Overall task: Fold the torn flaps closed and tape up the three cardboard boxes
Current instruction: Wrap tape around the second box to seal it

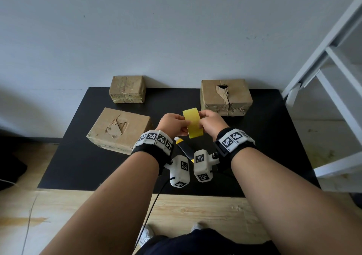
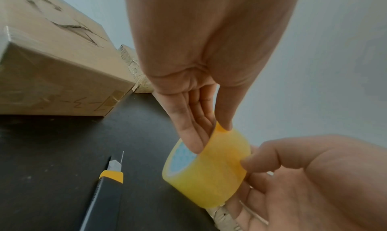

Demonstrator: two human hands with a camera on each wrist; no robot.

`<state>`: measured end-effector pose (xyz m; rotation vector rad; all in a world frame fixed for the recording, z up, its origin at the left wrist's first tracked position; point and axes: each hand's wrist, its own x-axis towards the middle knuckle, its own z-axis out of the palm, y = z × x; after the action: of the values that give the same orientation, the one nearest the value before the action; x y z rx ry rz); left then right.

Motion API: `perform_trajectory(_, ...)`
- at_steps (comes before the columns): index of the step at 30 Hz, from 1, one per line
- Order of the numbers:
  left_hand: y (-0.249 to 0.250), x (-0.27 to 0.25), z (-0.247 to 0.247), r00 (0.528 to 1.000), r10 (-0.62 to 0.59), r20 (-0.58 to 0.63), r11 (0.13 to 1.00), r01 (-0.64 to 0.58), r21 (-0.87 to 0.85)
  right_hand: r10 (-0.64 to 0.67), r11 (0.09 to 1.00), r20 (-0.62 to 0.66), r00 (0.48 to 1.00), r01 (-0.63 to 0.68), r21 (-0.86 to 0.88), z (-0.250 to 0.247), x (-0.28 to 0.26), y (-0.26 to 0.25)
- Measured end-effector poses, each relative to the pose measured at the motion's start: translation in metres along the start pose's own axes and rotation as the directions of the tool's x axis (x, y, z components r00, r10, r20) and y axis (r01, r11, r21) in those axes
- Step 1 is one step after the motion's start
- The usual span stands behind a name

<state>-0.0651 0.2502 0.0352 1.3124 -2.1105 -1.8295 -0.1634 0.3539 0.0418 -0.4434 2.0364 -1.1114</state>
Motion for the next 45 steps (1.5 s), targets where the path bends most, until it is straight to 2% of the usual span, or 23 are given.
perform_trajectory(6, -0.004, 0.0, -0.001, 0.997, -0.076, 0.001, 0.986, 0.075, -0.146, 0.033, 0.999, 0.023, 0.999, -0.033, 0.02, 0.002, -0.001, 0.0)
perform_trajectory(10, -0.005, -0.004, -0.002, 0.998, -0.064, 0.026, 0.991, 0.066, -0.116, 0.027, 0.999, 0.023, 0.999, -0.028, 0.027, 0.005, 0.0, -0.001)
perform_trajectory(18, -0.004, -0.007, -0.002, 0.999, -0.047, 0.005, 0.978, 0.047, -0.203, 0.015, 1.0, 0.042, 0.999, -0.015, -0.006, 0.006, -0.002, -0.004)
perform_trajectory(29, -0.005, -0.009, 0.002, 0.999, -0.053, 0.008, 0.978, 0.054, -0.201, -0.006, 0.999, 0.022, 1.0, 0.007, -0.041, 0.002, -0.005, -0.003)
perform_trajectory(35, -0.005, -0.006, -0.002, 0.997, -0.063, -0.051, 0.961, 0.047, -0.271, -0.062, 0.997, 0.055, 0.997, 0.065, -0.049, -0.001, -0.01, 0.001)
perform_trajectory(39, -0.008, 0.001, -0.01, 0.989, -0.093, -0.112, 0.944, 0.052, -0.325, -0.075, 0.985, 0.115, 0.99, 0.092, -0.149, -0.002, -0.014, 0.001)
perform_trajectory(41, -0.01, 0.0, -0.01, 0.988, -0.069, -0.138, 0.972, 0.036, -0.232, -0.087, 0.981, 0.122, 0.989, 0.107, -0.164, -0.002, -0.015, 0.002)
perform_trajectory(43, -0.01, -0.001, -0.01, 0.976, 0.022, -0.216, 0.998, -0.009, 0.061, -0.089, 0.981, 0.11, 0.99, 0.107, -0.165, 0.0, -0.015, 0.003)
perform_trajectory(45, -0.007, -0.005, -0.009, 0.944, 0.156, -0.291, 0.923, -0.034, 0.384, -0.085, 0.98, 0.097, 0.992, 0.101, -0.172, 0.003, -0.014, 0.002)
